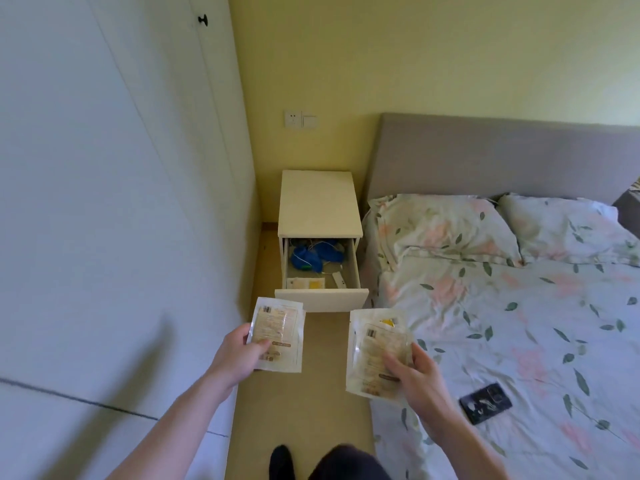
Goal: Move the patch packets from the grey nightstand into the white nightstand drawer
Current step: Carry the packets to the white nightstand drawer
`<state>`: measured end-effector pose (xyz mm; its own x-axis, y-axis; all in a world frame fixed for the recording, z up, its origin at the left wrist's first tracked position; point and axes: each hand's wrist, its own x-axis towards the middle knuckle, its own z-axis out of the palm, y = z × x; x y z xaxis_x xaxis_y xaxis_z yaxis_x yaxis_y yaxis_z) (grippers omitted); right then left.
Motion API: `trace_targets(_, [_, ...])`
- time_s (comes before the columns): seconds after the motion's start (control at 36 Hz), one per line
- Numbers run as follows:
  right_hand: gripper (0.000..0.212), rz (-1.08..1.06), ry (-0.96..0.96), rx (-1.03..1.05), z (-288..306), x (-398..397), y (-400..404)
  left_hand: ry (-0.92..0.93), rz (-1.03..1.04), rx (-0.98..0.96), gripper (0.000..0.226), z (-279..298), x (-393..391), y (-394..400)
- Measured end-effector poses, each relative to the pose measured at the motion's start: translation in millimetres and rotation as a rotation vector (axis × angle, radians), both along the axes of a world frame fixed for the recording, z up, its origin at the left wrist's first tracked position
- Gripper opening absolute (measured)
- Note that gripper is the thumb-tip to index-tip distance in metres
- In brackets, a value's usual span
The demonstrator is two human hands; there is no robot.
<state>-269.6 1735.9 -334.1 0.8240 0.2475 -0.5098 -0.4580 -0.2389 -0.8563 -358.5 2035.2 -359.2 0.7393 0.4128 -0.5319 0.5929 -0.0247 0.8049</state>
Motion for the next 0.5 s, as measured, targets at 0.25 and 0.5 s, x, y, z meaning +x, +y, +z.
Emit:
trace_targets(0.25, [0.021,-0.117,0.121,0.024,-22.8,83.4,33.8,0.089,0.056,-0.089,0.013,-31.8,93.3,48.5])
trace_targets(0.5, [0.027,-0.119,0.214,0.011,-49.0,222.8,70.0,0.152,0.140,-0.125,0.013,-65.0,206.9,82.0])
